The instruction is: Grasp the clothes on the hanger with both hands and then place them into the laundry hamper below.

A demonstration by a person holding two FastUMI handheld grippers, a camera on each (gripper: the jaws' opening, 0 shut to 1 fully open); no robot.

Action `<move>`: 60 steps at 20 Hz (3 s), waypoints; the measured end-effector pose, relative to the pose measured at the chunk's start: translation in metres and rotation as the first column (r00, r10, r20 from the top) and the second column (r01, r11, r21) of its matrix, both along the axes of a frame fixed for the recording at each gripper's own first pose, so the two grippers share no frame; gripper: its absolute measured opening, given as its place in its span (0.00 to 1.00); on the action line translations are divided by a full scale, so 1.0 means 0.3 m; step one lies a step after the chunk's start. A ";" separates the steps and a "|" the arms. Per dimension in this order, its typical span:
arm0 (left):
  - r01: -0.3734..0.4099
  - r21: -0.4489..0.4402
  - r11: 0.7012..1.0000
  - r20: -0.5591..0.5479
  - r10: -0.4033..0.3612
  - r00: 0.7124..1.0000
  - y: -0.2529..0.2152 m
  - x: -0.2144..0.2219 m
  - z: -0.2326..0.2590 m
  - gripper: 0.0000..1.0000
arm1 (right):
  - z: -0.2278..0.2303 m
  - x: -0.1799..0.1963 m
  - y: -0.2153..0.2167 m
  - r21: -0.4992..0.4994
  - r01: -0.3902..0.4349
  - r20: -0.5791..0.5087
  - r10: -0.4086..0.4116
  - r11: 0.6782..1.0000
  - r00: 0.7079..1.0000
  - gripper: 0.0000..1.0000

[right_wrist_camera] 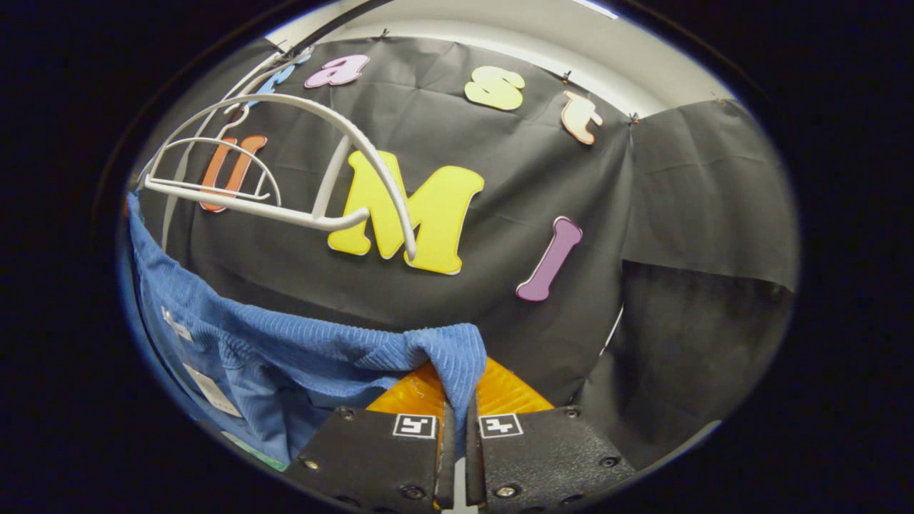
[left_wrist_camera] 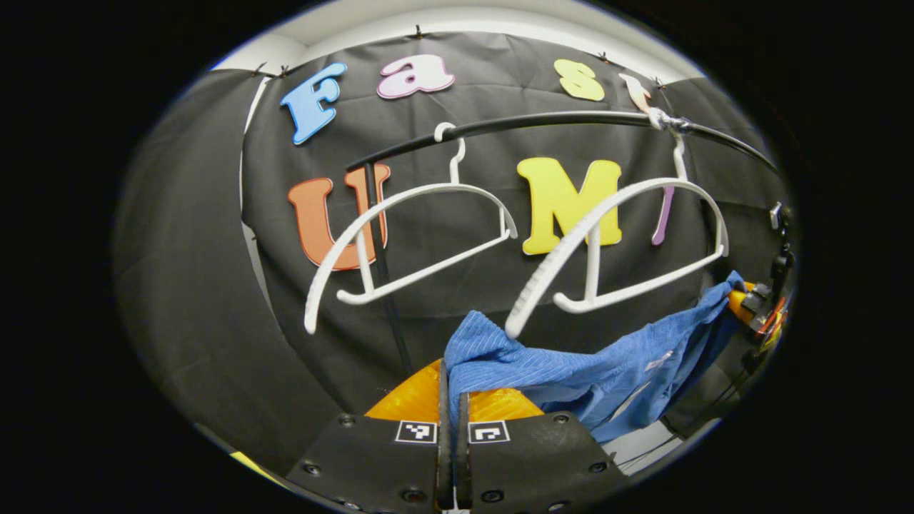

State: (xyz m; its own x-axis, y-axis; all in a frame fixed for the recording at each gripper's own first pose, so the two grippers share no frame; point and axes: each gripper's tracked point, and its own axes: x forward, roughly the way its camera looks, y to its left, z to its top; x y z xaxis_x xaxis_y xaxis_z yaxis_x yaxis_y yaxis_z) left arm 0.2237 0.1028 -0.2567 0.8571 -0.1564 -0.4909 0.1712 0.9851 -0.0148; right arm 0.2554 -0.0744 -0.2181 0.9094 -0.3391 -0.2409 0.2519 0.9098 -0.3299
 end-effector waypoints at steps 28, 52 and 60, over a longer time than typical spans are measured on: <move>0.258 -0.127 0.958 0.026 -0.256 0.966 -0.240 -0.336 0.040 0.02 | -0.092 -0.380 0.565 0.213 -0.091 -0.152 0.125 0.973 0.980 0.09; 0.351 -0.168 0.921 0.009 -0.354 0.935 -0.458 -0.443 0.115 0.02 | -0.079 -0.418 0.768 0.495 -0.208 -0.171 0.330 0.844 0.929 0.09; 0.220 -0.077 0.972 -0.389 -0.232 0.891 -0.399 -0.535 -0.509 0.02 | -0.696 -0.414 0.770 0.532 -0.015 -0.516 0.338 0.847 0.787 0.09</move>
State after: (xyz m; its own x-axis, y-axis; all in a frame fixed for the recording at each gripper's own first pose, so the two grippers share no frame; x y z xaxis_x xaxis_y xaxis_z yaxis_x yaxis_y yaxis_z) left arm 0.0630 -0.0169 -0.4093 0.5351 -0.3432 -0.7720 0.3633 0.9185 -0.1565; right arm 0.1312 0.1566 -0.4269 0.5720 0.1193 -0.8115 -0.0191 0.9910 0.1323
